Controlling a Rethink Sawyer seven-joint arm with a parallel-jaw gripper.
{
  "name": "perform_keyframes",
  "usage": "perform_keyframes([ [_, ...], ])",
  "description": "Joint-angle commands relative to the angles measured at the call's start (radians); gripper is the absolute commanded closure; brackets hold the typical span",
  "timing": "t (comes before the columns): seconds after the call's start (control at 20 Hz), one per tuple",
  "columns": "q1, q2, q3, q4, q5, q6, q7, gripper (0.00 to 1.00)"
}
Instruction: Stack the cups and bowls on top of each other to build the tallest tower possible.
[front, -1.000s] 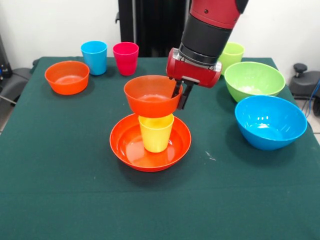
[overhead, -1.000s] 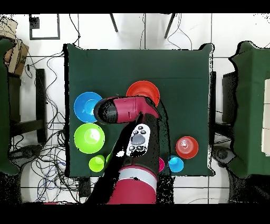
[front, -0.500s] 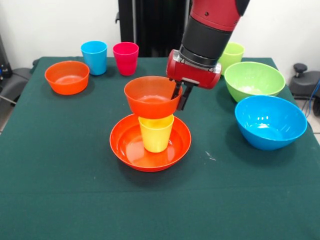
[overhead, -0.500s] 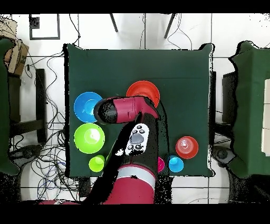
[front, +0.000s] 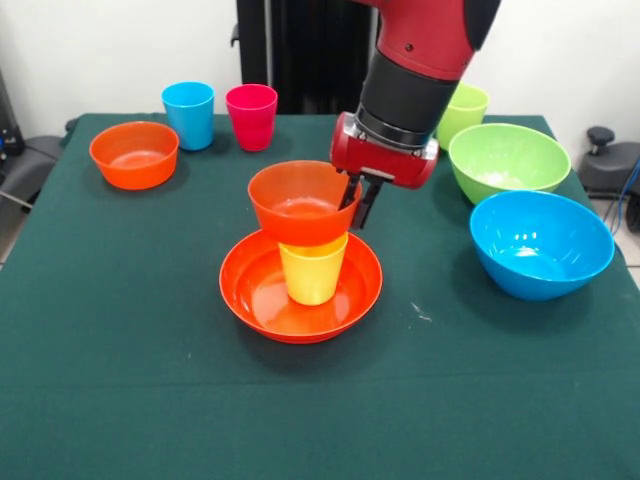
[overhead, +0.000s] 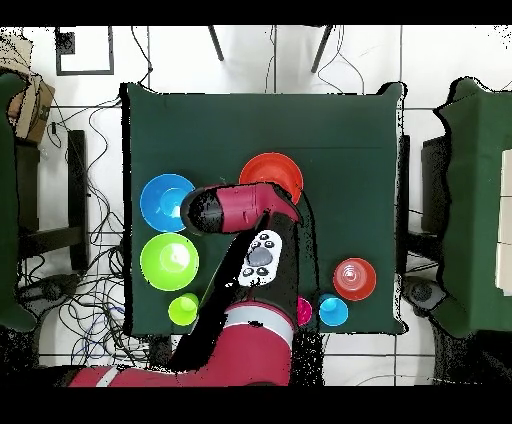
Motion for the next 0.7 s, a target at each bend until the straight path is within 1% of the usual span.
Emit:
perform_keyframes([
  [0.05,-0.037,0.029,0.114,-0.046,0.029,-0.03,0.082,1.0],
  [0.1,-0.052,0.027,0.133,-0.039,0.035,-0.02,0.068,1.0],
  [0.25,-0.054,0.026,0.135,-0.04,0.033,-0.021,0.06,1.0],
  [0.7,-0.015,0.016,0.098,-0.033,0.034,-0.023,0.101,1.0],
])
